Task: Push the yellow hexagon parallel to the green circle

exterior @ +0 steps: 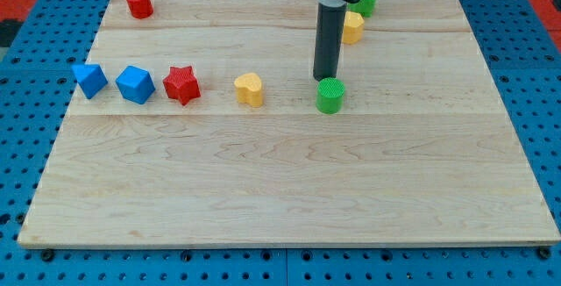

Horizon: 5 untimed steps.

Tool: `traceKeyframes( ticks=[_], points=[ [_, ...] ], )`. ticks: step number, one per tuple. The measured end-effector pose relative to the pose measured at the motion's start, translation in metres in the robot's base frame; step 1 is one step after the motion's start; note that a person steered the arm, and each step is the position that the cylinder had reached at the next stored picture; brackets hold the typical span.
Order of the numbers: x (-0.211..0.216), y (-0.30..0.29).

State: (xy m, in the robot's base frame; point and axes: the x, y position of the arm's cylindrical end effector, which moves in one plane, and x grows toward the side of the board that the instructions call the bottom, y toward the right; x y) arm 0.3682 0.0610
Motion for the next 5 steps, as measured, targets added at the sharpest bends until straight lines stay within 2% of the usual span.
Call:
traceKeyframes(
  ticks=[2, 3, 4, 5],
  points=[
    [-0.088, 0.099],
    [-0.114, 0.094],
    [-0.116, 0.045],
    [-0.064, 0.002]
  ],
)
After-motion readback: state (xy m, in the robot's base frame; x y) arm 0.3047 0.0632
